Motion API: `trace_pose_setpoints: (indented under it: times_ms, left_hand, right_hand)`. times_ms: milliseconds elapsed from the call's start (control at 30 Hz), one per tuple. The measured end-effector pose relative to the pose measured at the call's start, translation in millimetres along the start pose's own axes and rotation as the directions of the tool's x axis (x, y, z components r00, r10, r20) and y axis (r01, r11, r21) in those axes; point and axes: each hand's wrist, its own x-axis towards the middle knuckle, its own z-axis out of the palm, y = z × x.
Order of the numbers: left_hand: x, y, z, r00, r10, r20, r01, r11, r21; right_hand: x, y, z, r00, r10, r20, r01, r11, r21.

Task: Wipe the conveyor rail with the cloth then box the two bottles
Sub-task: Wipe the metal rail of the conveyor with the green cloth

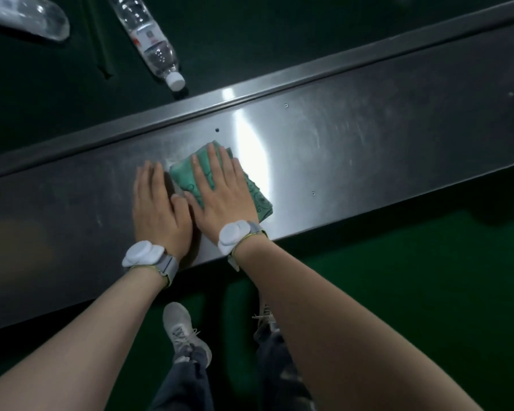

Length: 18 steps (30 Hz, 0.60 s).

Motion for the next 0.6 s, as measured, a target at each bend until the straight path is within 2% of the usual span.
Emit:
trace_pose_setpoints:
  times_ms: [300, 467, 600]
  left_hand:
    - [30.3, 89.6, 47.4, 0.979, 0.184, 0.092, -0.185, 0.983, -0.002]
    - [45.2, 117.4, 61.7, 0.972, 0.225, 0.069, -0.223, 0.974, -0.045]
    - [56.8, 125.1, 61.7, 0.973, 0.223, 0.058, -0.219, 0.974, -0.061]
  right_hand:
    - [15.9, 170.6, -64.4, 0.962, 0.225, -0.154, -0.231, 0.973, -0.025]
    - [12.9, 257.4, -99.4, 0.894, 0.397, -0.210, -0.388, 0.918, 0.084]
    - [6.8, 308.3, -129.1, 0.826, 0.508, -0.242, -0.454, 0.856, 0.248]
